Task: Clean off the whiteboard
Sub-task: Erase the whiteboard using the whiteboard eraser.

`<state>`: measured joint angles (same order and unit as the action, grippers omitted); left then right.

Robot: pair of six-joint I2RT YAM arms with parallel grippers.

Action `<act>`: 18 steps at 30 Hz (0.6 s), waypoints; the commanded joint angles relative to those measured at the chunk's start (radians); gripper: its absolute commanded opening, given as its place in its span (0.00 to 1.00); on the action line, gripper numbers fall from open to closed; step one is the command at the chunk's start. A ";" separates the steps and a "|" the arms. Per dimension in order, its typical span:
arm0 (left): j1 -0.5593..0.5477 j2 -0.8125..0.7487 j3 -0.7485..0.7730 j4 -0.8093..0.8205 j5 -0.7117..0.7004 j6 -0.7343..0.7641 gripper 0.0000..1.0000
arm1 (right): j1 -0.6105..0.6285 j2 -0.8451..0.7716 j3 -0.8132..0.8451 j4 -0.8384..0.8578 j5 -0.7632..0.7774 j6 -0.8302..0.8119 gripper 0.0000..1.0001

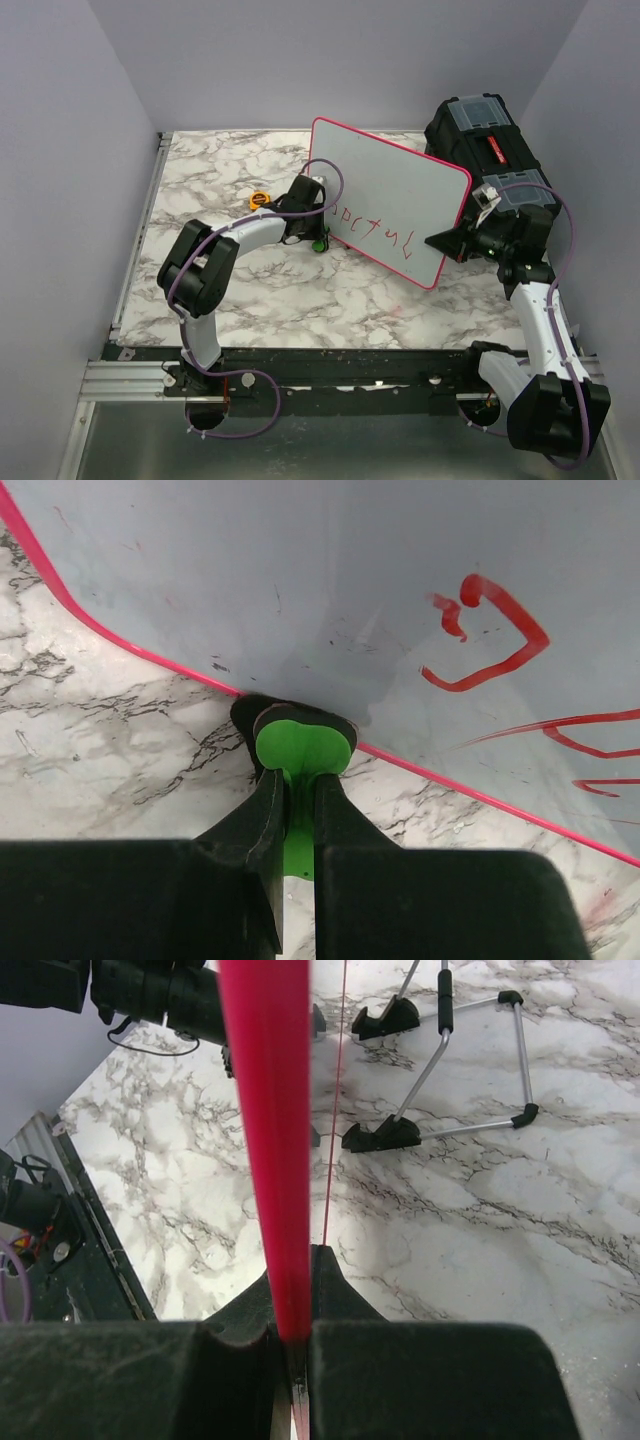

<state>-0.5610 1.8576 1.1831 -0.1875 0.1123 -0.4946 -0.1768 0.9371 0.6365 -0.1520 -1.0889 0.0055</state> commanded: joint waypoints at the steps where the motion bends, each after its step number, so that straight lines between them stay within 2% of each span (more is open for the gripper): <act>1: -0.008 -0.019 0.021 0.081 -0.030 -0.032 0.00 | 0.028 -0.009 0.007 0.097 -0.249 0.057 0.00; 7: 0.061 -0.045 0.118 0.051 -0.102 -0.041 0.00 | 0.029 -0.011 0.006 0.101 -0.252 0.063 0.00; 13: 0.088 -0.040 0.213 -0.002 -0.100 -0.009 0.00 | 0.028 -0.014 0.008 0.101 -0.250 0.062 0.01; 18: 0.082 -0.046 0.205 0.021 -0.046 -0.010 0.00 | 0.028 -0.011 0.007 0.101 -0.251 0.062 0.00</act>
<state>-0.4679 1.8469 1.3746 -0.2256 0.0456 -0.5117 -0.1768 0.9424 0.6365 -0.1207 -1.0901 0.0376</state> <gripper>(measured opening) 0.068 0.061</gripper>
